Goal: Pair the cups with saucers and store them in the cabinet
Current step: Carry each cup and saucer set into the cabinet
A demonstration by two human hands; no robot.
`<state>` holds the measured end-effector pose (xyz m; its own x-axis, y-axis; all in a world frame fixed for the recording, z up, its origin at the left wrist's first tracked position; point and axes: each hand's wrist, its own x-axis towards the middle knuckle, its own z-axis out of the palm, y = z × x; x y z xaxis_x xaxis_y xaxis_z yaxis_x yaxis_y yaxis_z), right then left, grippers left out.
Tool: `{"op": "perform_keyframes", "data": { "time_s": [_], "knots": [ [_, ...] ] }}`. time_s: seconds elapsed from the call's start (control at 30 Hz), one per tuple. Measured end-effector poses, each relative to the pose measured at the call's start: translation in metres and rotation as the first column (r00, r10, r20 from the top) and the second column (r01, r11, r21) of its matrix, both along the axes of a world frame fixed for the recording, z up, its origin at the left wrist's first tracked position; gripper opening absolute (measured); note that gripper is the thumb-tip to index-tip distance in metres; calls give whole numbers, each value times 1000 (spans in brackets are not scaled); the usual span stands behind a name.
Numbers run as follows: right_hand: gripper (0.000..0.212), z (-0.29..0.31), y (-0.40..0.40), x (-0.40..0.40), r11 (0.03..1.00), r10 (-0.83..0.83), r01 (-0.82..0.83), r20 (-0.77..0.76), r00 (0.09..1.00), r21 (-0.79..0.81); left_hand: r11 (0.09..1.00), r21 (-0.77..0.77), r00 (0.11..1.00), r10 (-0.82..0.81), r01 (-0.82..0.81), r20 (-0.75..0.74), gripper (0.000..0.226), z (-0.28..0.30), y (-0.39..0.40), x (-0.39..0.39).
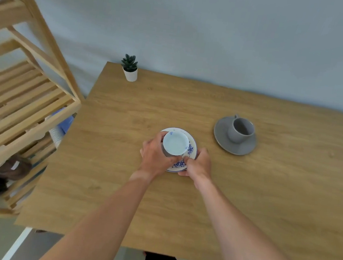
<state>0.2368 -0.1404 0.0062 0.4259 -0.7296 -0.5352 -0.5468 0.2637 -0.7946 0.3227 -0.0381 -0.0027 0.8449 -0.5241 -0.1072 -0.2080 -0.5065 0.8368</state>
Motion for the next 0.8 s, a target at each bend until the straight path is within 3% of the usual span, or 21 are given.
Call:
{"op": "perform_keyframes", "data": {
  "time_s": [0.57, 0.8],
  "knots": [
    [21, 7, 167, -151, 988, -99, 103, 41, 994, -114, 971, -151, 974, -159, 184, 159, 81, 14, 167, -132],
    [19, 0, 216, -230, 977, -186, 190, 50, 981, -97, 967, -104, 973, -226, 230, 54, 80, -6, 207, -205]
  ]
}}
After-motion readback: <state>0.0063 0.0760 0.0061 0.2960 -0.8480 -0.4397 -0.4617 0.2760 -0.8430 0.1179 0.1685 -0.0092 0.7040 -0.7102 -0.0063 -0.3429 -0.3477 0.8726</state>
